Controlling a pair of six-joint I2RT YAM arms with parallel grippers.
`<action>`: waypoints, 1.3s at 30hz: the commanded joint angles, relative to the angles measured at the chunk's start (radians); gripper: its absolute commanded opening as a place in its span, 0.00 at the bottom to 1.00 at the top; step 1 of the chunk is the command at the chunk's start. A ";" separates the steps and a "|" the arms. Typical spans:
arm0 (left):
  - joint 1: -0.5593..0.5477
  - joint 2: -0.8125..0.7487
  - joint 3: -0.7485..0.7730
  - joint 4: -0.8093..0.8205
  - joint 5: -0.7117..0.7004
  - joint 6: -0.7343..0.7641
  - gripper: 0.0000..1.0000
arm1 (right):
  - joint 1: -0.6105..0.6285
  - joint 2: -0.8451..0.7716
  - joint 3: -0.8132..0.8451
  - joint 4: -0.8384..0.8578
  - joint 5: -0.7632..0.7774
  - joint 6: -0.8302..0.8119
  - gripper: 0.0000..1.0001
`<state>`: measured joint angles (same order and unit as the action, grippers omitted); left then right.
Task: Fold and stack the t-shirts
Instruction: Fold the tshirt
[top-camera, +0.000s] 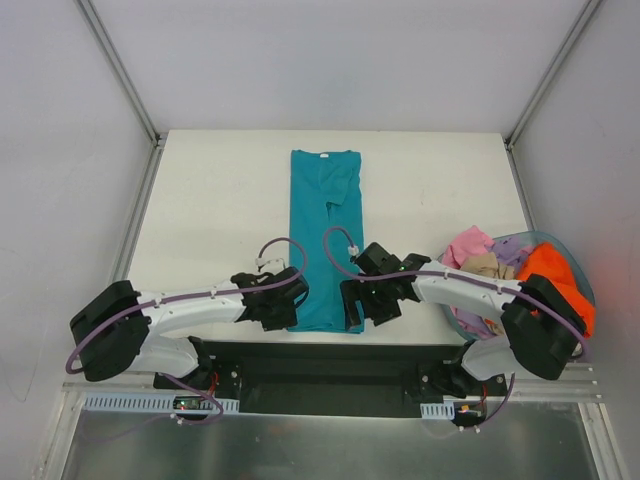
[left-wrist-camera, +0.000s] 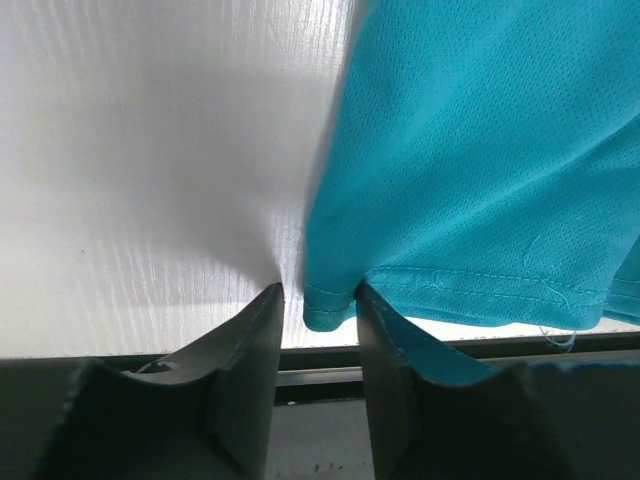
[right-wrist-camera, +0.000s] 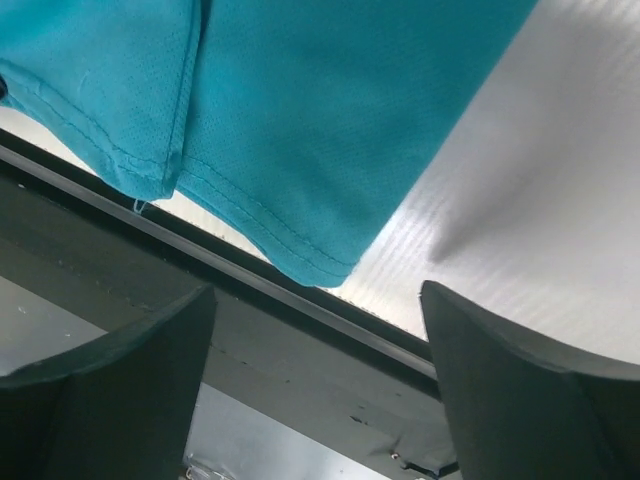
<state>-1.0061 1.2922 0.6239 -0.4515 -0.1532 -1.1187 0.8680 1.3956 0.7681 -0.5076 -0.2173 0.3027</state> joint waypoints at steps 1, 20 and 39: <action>0.014 0.025 0.022 -0.010 -0.042 -0.020 0.28 | 0.012 0.063 -0.004 0.064 -0.060 0.033 0.79; 0.006 -0.100 -0.050 0.050 0.046 -0.072 0.00 | 0.029 -0.053 -0.057 0.112 -0.065 0.033 0.00; 0.369 0.122 0.425 0.111 0.072 0.344 0.00 | -0.257 0.147 0.468 -0.034 0.016 -0.254 0.00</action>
<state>-0.6975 1.3434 0.9302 -0.3641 -0.1291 -0.9024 0.6521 1.4765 1.1290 -0.5251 -0.2024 0.1223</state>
